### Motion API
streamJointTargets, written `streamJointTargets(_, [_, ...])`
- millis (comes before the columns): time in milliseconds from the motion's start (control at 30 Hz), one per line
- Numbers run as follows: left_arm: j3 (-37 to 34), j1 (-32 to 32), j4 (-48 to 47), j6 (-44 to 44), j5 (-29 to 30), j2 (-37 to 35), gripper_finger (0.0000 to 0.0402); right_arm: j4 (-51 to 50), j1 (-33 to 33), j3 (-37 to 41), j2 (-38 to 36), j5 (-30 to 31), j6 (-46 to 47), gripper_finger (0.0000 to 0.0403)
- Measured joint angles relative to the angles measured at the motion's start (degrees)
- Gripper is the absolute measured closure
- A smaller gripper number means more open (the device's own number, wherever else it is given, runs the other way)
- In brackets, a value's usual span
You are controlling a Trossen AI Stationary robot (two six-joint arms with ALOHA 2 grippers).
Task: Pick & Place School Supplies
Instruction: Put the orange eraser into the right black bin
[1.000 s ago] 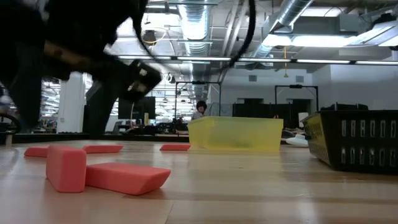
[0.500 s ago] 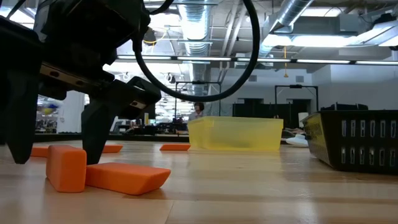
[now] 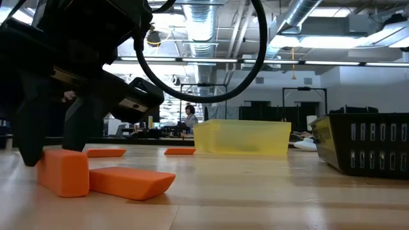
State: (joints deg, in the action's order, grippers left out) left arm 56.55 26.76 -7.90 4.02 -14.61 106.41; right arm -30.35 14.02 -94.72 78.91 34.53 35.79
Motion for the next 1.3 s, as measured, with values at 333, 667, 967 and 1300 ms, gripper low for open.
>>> streamJointTargets(333, [0.0,-0.1,0.4,-3.0,0.8,0.1,0.0389,0.2,0.0,0.0,0.0,0.0,0.0,0.0233])
streamJointTargets(667, [0.0,-0.9,0.7,-4.5,1.1,0.0,0.0389,0.8,0.0,0.0,0.0,0.2,-1.3,0.0233])
streamJointTargets(967, [-0.1,-4.0,1.0,-4.9,0.5,-0.1,0.0389,2.5,0.2,0.0,0.0,0.2,-4.3,0.0233])
streamJointTargets(1300, [-0.1,-6.4,1.0,-4.7,-1.5,-3.9,0.0390,2.7,0.2,0.0,0.0,0.2,-5.7,0.0233])
